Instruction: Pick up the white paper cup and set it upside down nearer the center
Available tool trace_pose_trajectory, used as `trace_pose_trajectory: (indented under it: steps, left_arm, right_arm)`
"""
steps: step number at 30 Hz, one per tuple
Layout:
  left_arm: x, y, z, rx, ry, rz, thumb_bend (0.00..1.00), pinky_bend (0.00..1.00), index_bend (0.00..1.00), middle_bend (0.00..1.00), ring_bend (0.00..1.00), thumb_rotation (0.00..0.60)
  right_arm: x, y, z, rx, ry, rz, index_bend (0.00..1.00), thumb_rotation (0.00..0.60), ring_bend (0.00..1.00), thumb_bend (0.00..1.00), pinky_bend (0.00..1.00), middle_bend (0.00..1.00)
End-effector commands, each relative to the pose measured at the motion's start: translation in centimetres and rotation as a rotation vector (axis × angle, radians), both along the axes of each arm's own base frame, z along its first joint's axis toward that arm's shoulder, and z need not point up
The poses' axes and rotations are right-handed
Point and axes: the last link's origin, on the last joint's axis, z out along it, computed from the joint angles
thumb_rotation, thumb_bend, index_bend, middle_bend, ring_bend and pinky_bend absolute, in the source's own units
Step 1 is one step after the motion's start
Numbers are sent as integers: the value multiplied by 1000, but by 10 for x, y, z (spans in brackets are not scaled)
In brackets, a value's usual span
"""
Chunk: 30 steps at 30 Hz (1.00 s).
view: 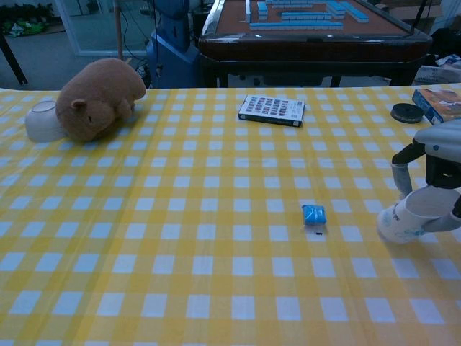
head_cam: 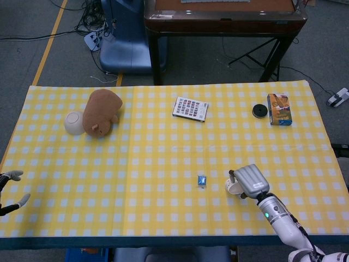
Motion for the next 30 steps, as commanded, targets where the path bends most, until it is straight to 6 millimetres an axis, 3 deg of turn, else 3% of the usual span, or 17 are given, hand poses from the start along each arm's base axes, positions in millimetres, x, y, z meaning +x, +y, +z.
trace_pose_trajectory:
  steps: [1, 10, 22, 25, 27, 30]
  left_arm:
    - [0, 0, -1, -3, 1, 0, 44, 654, 423, 459, 388, 600]
    - [4, 0, -4, -11, 10, -9, 45, 654, 423, 459, 388, 600]
    - [5, -1, -5, -13, 15, -10, 44, 654, 423, 459, 388, 600]
    - [5, -1, -4, -11, 12, -7, 44, 654, 423, 459, 388, 600]
    - [5, -1, -3, -10, 10, -6, 45, 654, 423, 459, 388, 600]
    - [4, -2, -3, -10, 8, -7, 45, 654, 423, 459, 389, 600]
  right_arm:
    - [-13, 2, 13, -39, -107, -74, 513, 600, 1000, 88, 1000, 1000]
    - [-50, 6, 25, -35, -457, -277, 513, 600, 1000, 106, 1000, 1000]
    - [-77, -2, 13, 16, -825, -516, 512, 600, 1000, 116, 1000, 1000]
    - [-79, -3, 8, 47, -871, -563, 419, 600, 1000, 38, 1000, 1000]
    - [-80, -5, 8, 61, -883, -579, 252, 600, 1000, 0, 1000, 1000]
    - [-81, -6, 12, 57, -877, -566, 105, 600, 1000, 0, 1000, 1000]
